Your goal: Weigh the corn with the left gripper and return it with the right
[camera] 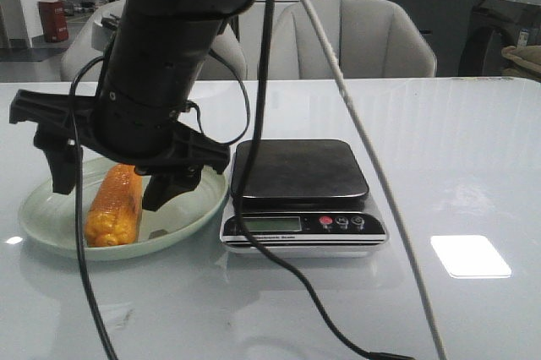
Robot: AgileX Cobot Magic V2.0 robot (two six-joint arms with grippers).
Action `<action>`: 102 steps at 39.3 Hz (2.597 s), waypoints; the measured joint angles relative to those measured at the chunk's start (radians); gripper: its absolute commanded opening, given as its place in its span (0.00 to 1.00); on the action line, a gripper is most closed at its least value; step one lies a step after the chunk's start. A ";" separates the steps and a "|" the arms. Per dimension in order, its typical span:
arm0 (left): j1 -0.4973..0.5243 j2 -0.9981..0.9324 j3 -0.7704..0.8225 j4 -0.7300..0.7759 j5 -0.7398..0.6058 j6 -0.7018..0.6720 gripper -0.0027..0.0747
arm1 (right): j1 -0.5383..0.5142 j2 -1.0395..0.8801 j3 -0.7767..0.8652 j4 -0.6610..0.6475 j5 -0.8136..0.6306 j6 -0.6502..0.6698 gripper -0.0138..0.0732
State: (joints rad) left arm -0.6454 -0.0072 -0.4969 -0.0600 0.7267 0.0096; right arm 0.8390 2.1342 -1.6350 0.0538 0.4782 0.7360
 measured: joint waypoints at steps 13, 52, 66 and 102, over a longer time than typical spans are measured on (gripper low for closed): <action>0.000 0.000 0.000 0.000 -0.002 0.000 0.18 | -0.104 -0.125 -0.027 0.000 0.274 -0.104 0.86; 0.000 0.000 0.000 0.000 -0.002 0.000 0.18 | -0.521 -0.796 0.382 0.095 0.425 -0.896 0.86; 0.000 0.000 0.000 0.000 -0.002 0.000 0.18 | -0.521 -1.215 0.789 0.106 0.131 -0.898 0.86; 0.000 0.000 0.000 0.000 -0.002 0.000 0.18 | -0.521 -1.999 1.448 0.111 -0.342 -0.902 0.68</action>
State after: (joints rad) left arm -0.6454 -0.0072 -0.4969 -0.0600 0.7250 0.0096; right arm 0.3176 0.1352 -0.1875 0.1643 0.1364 -0.1659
